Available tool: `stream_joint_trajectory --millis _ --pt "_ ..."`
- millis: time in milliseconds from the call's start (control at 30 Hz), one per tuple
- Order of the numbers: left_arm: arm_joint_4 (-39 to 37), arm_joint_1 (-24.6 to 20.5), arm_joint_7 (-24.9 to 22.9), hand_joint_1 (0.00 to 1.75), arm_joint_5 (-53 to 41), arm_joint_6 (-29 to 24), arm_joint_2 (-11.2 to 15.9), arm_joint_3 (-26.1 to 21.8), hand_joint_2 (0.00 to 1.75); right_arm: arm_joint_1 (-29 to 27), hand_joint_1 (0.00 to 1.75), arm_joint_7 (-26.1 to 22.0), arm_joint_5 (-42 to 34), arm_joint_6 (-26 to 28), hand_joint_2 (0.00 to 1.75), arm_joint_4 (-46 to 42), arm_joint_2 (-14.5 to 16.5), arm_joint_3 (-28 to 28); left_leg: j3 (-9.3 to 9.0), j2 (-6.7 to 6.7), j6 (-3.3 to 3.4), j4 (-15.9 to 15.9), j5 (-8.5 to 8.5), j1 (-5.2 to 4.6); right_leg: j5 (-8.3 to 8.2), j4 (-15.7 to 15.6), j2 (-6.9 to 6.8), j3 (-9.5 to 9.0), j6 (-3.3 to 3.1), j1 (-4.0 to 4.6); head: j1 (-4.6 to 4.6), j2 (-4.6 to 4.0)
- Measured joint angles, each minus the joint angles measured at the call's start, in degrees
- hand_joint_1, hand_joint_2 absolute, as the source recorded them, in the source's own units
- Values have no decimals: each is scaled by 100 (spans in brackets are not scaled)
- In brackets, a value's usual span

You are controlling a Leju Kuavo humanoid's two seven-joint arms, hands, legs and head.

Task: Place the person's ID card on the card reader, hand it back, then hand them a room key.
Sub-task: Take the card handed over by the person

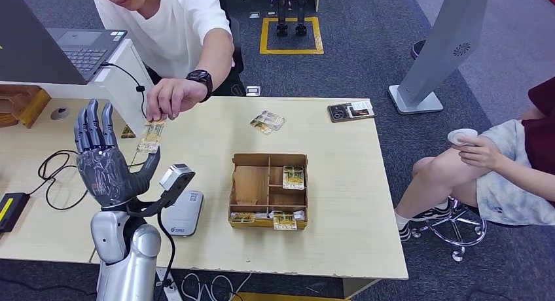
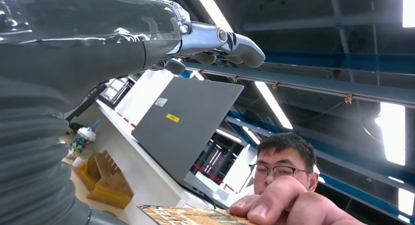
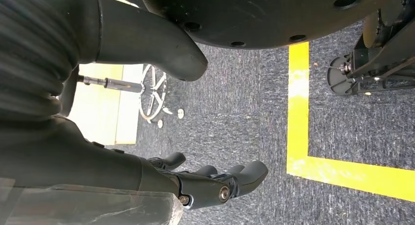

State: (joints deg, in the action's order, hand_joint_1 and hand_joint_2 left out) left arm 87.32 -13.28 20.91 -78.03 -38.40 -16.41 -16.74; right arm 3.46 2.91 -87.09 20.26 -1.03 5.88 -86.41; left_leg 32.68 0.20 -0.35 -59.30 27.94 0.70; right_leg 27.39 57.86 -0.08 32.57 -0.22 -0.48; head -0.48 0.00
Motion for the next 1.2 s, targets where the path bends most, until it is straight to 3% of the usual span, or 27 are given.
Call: stream_joint_trajectory --millis 200,333,367,1200 --pt "-2 0 -51 2 -64 0 -1 0 175 1 0 -3 -60 0 175 0 0 -13 0 0 0 0 0 0 0 0 0 1 0 0 0 0" --pt "-7 0 -137 169 -94 0 1 0 175 3 0 -5 -72 1 175 -1 0 -36 0 0 0 0 0 0 0 0 0 1 0 0 0 0" --pt "-15 0 -167 175 -85 0 4 1 175 3 0 -8 -72 1 175 -2 0 -37 0 0 0 0 0 0 0 0 0 1 0 0 0 0" --pt "-329 4 164 175 545 0 -1 22 175 3 0 -51 -104 -2 175 -7 -2 -45 0 1 2 0 -2 0 0 0 1 2 0 0 2 0"
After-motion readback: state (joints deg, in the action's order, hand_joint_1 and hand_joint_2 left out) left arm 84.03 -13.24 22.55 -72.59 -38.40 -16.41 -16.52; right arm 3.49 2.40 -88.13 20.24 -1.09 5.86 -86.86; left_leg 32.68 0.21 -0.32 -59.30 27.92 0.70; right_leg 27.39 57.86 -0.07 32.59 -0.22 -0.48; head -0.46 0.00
